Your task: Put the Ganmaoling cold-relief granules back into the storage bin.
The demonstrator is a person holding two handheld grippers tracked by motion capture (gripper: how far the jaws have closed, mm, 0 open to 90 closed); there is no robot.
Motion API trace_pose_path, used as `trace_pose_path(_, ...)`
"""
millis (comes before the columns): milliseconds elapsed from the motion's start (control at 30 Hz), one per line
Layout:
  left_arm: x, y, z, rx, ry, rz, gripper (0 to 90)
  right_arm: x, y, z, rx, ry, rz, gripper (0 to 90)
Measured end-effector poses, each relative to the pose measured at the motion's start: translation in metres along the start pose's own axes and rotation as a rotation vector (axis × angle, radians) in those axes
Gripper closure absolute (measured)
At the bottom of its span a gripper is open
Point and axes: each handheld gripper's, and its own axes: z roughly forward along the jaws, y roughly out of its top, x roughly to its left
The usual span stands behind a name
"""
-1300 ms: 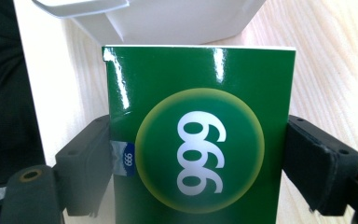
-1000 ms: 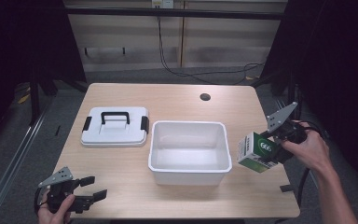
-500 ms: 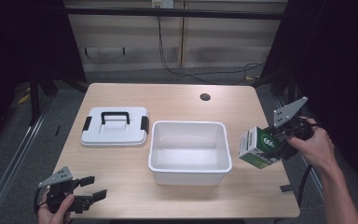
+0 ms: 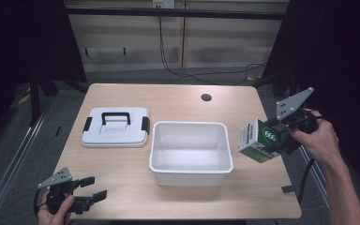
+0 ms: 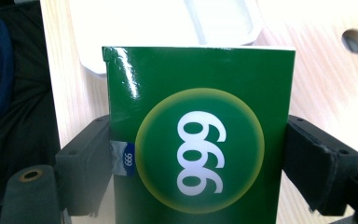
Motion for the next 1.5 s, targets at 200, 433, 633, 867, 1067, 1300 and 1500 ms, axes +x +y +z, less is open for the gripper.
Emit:
trace_pose_path(200, 0.0, 0.0, 0.0, 0.001, 0.0, 0.0, 17.0, 0.0, 0.012, -0.006, -0.026, -0.007, -0.016, 16.2)
trace_pose_path(433, 0.0, 0.0, 0.0, -0.001, 0.0, 0.0, 17.0, 0.001, 0.036, -0.014, -0.036, -0.011, -0.053, 16.1)
trace_pose_path(633, 0.0, 0.0, 0.0, 0.001, 0.0, 0.0, 17.0, 0.0, 0.051, -0.013, -0.033, -0.007, -0.073, 16.2)
trace_pose_path(867, 0.0, 0.0, 0.0, 0.0, 0.0, 0.001, 17.0, 0.0, 0.073, -0.001, -0.028, 0.018, -0.1, 16.2)
trace_pose_path(1067, 0.0, 0.0, 0.0, 0.001, -0.002, 0.0, 16.9, 0.002, 0.09, 0.01, -0.006, 0.033, -0.125, 16.1)
trace_pose_path(1300, 0.0, 0.0, 0.0, 0.002, -0.003, 0.001, 16.9, 0.005, 0.105, 0.024, 0.051, 0.046, -0.138, 16.1)
trace_pose_path(1500, -0.001, 0.0, 0.002, 0.011, -0.004, 0.007, 17.0, 0.007, 0.116, 0.04, 0.105, 0.061, -0.154, 16.0)
